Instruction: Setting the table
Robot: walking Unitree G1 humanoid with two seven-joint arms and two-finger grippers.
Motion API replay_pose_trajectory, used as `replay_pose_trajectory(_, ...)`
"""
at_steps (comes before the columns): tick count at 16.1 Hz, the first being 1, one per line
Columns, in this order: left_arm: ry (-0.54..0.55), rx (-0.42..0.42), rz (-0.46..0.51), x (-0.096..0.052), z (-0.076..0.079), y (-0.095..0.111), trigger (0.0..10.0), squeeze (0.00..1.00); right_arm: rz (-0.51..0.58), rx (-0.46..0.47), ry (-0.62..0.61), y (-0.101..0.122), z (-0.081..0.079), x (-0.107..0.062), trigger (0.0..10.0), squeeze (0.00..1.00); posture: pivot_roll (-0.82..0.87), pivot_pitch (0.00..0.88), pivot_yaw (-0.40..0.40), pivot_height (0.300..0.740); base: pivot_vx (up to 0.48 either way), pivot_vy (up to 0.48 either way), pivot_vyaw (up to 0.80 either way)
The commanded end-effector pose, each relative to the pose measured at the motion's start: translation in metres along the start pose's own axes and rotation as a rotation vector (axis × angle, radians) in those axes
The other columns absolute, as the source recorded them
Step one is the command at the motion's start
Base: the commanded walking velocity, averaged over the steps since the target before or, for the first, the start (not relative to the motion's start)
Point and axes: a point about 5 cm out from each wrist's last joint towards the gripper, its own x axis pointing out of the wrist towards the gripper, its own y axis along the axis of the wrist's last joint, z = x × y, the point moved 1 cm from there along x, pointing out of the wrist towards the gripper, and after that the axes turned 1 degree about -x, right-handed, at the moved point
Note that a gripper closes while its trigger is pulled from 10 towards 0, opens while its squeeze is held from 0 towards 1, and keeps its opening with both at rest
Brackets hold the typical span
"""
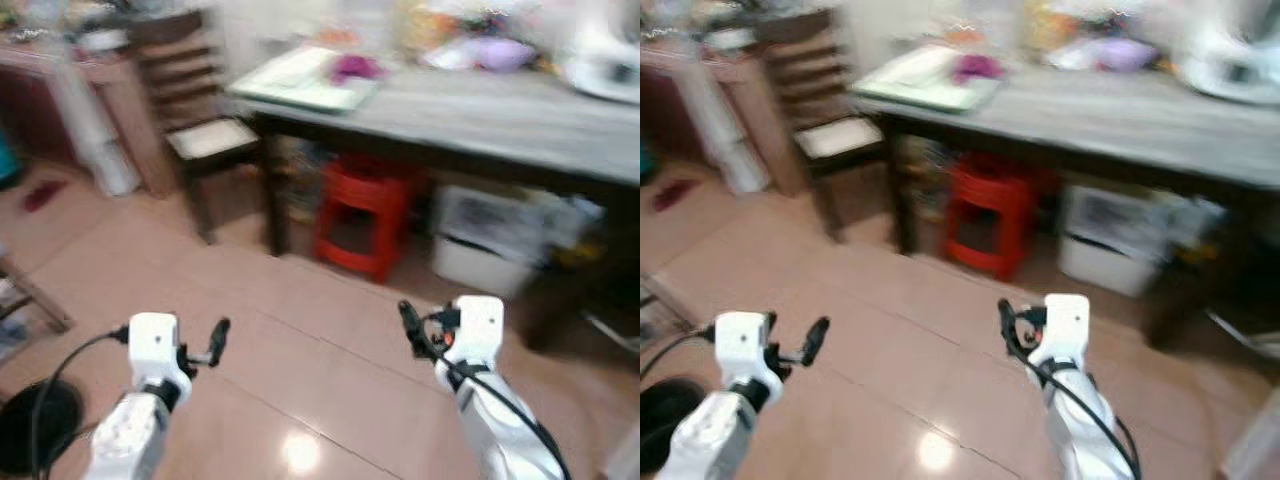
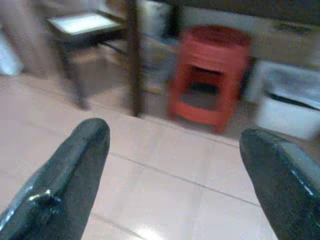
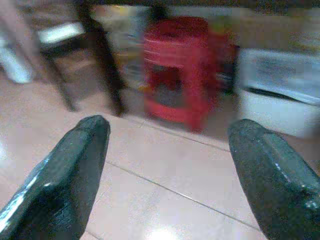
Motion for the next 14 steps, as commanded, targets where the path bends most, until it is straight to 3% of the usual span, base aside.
replay_pose_trajectory(1, -0.044, 0.003, 0.014, 0.003, 0.008, 0.006, 10.0, 0.0, 0.011, 0.002, -0.028, 0.003, 0.005, -0.001, 10.0, 0.0, -0.1, 0.049, 0.04, 0.74, 0.0, -0.465, -0.8)
replay_pose_trajectory(5, -0.056, -0.01, 0.033, 0.003, 0.011, 0.011, 10.0, 0.0, 0.057, -0.015, -0.021, 0.016, 0.002, 0.001, 10.0, 0.0, -0.09, 0.058, 0.037, 0.74, 0.0, -0.465, -0.12)
replay_pose_trajectory(7, -0.088, 0.009, 0.094, 0.004, 0.019, 0.024, 10.0, 0.0, 0.106, -0.03, -0.025, 0.028, 0.001, 0.001, 10.0, 0.0, -0.09, 0.061, 0.035, 0.74, 0.0, -0.465, 0.0)
replay_pose_trajectory(14, -0.1, 0.012, 0.099, 0.005, 0.022, 0.028, 10.0, 0.0, 0.117, -0.064, -0.046, 0.033, 0.001, 0.001, 10.0, 0.0, -0.1, 0.069, 0.039, 0.74, 0.0, -0.439, 0.0)
